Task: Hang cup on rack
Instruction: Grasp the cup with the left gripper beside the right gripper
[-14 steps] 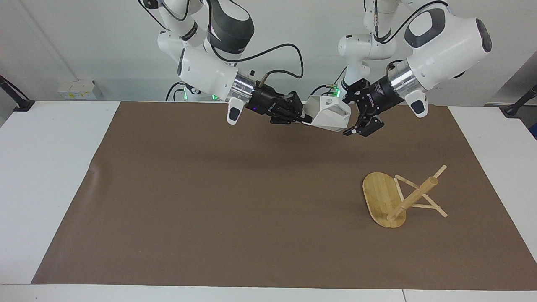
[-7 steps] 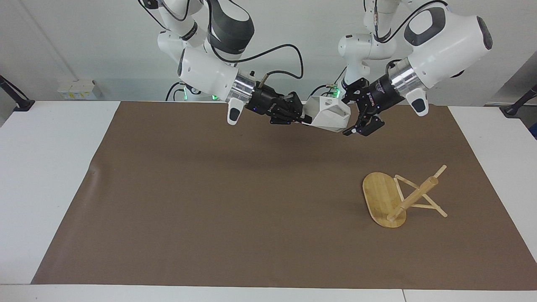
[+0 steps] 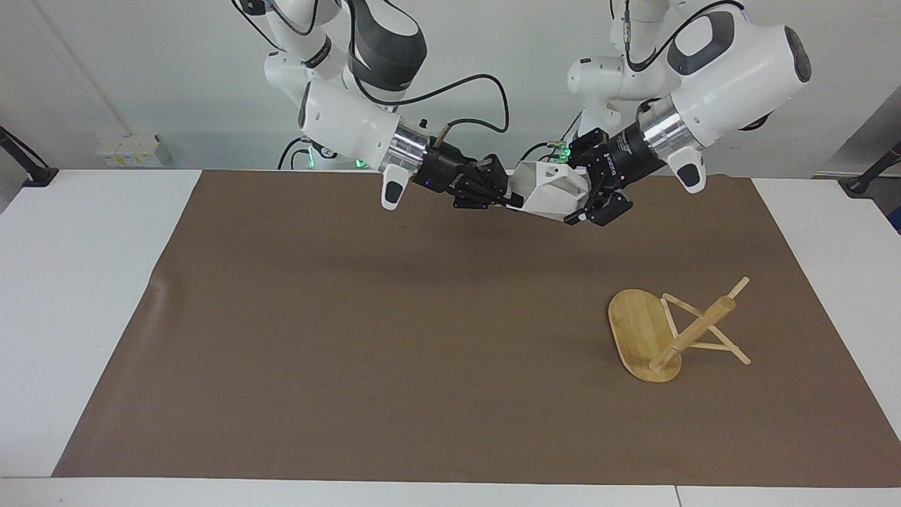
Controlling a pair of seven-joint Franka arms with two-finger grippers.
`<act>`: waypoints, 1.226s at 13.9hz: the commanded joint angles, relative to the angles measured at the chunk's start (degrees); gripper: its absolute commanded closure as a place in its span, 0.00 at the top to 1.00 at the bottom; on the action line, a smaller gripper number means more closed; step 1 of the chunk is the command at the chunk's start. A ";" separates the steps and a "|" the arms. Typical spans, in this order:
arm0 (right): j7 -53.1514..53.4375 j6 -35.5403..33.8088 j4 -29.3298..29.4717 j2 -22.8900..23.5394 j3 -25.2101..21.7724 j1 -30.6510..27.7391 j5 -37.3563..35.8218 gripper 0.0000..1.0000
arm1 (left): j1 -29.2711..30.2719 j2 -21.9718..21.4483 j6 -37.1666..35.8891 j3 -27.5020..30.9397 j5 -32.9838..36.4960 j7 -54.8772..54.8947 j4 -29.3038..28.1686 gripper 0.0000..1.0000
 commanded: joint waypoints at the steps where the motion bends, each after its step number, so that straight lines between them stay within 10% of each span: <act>1: 1.11 1.42 -0.28 -0.11 1.12 -0.79 1.49 0.00 | -0.59 -1.71 1.19 0.45 -0.75 -0.79 -2.32 0.49; 2: 1.11 1.42 -0.28 -0.20 1.12 -0.79 1.49 0.00 | -0.59 -1.71 1.27 0.45 -0.75 -0.52 -2.32 0.13; 3: 1.11 1.42 -0.28 -0.20 1.12 -0.79 1.49 0.00 | -0.51 -1.71 1.27 0.45 -0.66 -0.26 -2.32 0.00; 9: 1.46 1.50 -0.28 -0.11 1.12 -0.79 1.40 0.00 | -0.24 -1.71 2.68 0.54 -0.48 -0.43 -2.23 0.00; 12: 1.55 1.42 -0.28 -0.11 1.12 -0.79 1.40 0.26 | -0.24 -1.71 4.96 0.62 -0.22 -0.87 -3.19 0.00; 13: 1.55 1.50 -0.28 -0.11 1.12 -0.79 1.40 0.48 | -0.24 -1.98 5.57 0.71 -0.22 -0.96 -3.89 0.00; 14: 1.55 1.42 -0.28 -0.11 1.12 -0.79 1.40 0.99 | -0.24 -2.24 6.45 0.71 -0.22 -1.40 -4.42 0.00; 17: 1.55 1.50 -0.19 -0.11 1.12 -0.79 1.40 1.00 | -0.24 -2.51 8.22 0.71 -0.22 -2.80 -5.65 0.00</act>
